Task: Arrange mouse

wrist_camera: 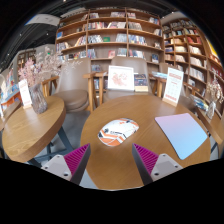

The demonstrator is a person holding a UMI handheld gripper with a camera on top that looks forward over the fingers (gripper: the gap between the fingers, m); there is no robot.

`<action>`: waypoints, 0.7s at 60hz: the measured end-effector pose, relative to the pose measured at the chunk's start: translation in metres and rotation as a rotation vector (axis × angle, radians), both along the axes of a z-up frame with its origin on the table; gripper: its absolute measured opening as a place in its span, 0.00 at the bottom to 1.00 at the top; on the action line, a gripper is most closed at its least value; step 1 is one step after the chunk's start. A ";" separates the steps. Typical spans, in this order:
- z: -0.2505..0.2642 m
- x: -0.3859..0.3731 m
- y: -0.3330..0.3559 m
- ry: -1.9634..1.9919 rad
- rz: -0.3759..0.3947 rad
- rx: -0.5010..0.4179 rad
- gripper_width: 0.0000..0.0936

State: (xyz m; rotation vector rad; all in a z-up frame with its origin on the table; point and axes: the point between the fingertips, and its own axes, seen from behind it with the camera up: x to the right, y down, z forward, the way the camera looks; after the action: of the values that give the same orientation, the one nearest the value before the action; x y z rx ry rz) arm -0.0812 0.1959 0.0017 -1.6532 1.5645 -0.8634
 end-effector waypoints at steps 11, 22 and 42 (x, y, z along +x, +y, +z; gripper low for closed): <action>-0.012 0.027 -0.001 0.027 -0.030 0.025 0.91; -0.007 0.053 0.006 0.022 -0.044 0.053 0.91; -0.013 0.104 0.019 0.084 -0.016 0.010 0.91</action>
State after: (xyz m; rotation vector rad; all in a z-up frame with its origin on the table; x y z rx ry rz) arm 0.0229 0.2146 -0.0117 -1.6912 1.6381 -0.8029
